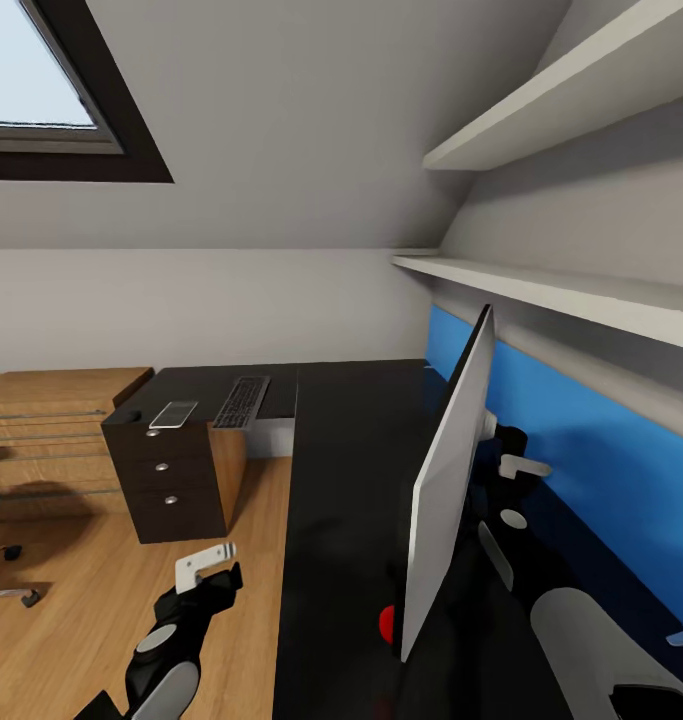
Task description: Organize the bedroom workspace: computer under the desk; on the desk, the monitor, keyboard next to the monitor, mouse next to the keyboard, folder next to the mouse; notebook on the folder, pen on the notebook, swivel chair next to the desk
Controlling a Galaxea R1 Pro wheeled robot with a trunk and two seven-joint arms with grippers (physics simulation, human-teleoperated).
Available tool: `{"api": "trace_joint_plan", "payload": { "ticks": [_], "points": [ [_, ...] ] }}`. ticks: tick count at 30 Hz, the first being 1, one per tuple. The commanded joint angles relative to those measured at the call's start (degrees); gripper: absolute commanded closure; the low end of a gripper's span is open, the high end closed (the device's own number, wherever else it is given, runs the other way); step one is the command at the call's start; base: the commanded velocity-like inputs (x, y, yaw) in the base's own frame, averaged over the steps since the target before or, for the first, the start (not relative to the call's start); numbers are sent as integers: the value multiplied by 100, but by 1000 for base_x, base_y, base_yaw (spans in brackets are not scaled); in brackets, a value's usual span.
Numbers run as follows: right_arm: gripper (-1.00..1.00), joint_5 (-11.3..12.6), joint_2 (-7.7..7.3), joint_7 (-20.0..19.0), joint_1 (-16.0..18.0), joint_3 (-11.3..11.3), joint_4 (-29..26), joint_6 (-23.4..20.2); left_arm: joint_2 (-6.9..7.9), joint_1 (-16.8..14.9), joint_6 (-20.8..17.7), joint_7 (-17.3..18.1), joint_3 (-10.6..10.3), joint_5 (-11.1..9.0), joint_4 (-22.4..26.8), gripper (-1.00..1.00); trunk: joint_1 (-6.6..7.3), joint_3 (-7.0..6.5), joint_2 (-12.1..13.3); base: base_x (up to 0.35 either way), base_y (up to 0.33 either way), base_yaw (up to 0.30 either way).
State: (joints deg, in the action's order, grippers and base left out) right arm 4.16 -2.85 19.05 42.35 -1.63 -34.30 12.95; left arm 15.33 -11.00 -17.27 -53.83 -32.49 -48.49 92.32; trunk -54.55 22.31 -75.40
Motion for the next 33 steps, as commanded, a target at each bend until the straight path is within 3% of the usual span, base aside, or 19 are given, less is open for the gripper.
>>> {"api": "trace_joint_plan", "payload": {
  "ticks": [1,24,33],
  "points": [
    [100,-52,-5,-24,2,48,4,40,5,-7,-30,-40,-10,-20,32,-100,0,8,-4,0,0,0],
    [100,-53,37,-16,2,49,2,32,-4,-7,-13,-57,-39,-19,40,-100,0,8,-4,84,-1,0],
    [100,-49,39,-16,2,49,16,41,-4,-7,-13,-57,-39,-20,40,-100,0,8,-4,27,-142,0]
  ]
}}
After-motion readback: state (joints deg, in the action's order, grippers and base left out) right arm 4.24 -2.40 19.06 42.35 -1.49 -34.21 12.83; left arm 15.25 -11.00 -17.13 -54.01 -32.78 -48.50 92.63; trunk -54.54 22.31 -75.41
